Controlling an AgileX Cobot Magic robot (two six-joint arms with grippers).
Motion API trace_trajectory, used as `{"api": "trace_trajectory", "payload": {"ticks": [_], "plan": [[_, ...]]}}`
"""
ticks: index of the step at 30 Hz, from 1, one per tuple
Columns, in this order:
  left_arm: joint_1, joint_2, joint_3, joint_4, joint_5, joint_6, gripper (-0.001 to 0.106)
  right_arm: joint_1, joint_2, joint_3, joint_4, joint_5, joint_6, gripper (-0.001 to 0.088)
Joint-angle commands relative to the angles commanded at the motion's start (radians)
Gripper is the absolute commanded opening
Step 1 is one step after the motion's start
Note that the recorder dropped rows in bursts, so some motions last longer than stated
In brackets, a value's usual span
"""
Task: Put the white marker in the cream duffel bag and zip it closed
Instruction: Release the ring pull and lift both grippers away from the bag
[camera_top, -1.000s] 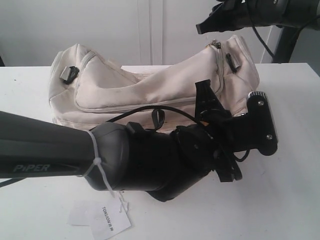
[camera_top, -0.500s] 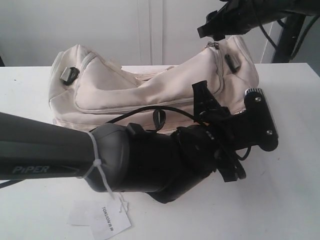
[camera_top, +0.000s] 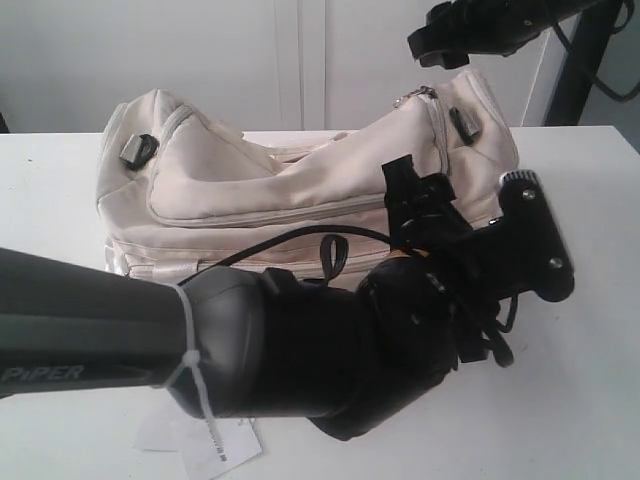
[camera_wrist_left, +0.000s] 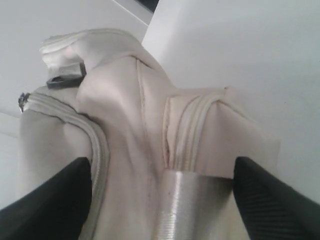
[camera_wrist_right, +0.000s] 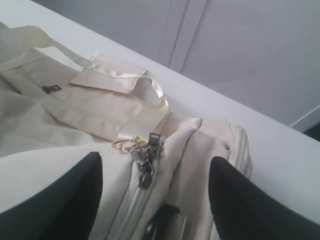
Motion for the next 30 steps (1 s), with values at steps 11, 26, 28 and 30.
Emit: {"api": "trace_trajectory", "payload": {"ticks": [11,26,28,30], "plan": [[-0.020,-0.120,0.002,-0.125,0.038,0.130,0.074,-0.070,-0.033,0.000,-0.125,0.087,0.163,0.0553],[0.030,-0.277,0.012,-0.296,-0.054,0.305,0.000,-0.190,-0.079,0.004,-0.126,0.263,0.162,0.0017],[0.059,-0.296,0.012,-0.318,-0.053,0.305,0.000,-0.196,-0.097,0.004,-0.126,0.262,0.162,0.0000],[0.090,-0.315,0.012,-0.339,-0.049,0.305,0.000,-0.196,-0.115,0.004,-0.126,0.262,0.162,0.0000]]}}
